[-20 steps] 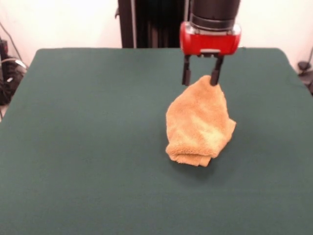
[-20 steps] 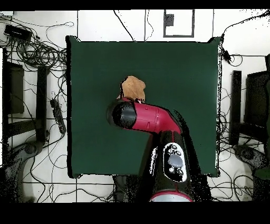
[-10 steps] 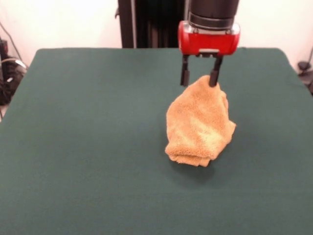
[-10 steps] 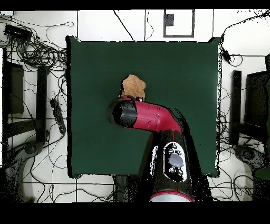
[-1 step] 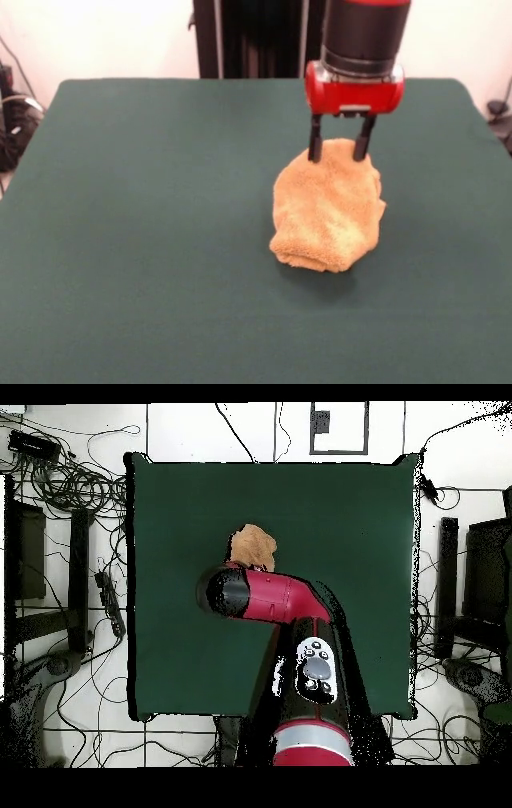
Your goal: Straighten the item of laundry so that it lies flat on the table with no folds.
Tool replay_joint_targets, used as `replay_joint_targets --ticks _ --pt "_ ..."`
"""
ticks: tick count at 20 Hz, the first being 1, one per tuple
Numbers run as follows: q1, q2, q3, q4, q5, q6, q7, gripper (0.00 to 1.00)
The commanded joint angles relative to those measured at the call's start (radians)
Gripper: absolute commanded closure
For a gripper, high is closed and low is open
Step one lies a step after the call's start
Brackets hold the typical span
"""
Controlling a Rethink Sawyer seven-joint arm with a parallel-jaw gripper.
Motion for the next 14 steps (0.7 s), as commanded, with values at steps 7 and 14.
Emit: replay_joint_targets --ticks 7,14 --pt "0.092 0.097 0.060 -0.105 0.028 0.117 0.186 0.00" --pt "0.125 0.110 0.035 -0.123 0.049 0.126 0.227 0.00"
